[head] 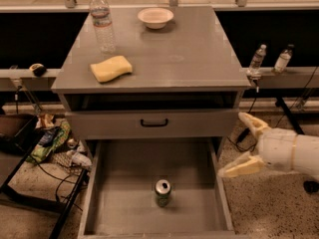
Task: Pick green can from middle drawer and place on counter
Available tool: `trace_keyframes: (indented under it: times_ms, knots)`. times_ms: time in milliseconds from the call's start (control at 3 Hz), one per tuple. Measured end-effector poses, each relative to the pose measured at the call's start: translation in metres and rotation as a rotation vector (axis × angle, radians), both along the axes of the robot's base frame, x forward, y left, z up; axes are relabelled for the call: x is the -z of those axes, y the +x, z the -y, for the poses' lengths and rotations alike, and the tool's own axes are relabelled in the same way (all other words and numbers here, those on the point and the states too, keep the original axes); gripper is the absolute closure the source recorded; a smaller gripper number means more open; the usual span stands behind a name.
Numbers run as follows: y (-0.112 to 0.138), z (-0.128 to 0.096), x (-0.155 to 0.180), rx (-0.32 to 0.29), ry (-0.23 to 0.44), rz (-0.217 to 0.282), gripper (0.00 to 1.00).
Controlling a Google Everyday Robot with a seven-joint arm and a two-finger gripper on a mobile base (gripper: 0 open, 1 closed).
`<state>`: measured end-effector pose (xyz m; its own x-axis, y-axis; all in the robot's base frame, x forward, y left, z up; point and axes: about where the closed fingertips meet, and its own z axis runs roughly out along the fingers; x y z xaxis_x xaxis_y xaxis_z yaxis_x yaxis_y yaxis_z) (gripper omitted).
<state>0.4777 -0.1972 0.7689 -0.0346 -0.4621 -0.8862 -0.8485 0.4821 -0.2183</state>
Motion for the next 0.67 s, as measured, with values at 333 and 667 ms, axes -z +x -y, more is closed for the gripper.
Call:
trace_keyframes:
  times_ms: [333,667]
  knots:
    - [0.034,-0.019,0.076,-0.033,0.067,0.052,0.00]
    - [0.052,-0.025,0.122,-0.054,0.059,0.058,0.00]
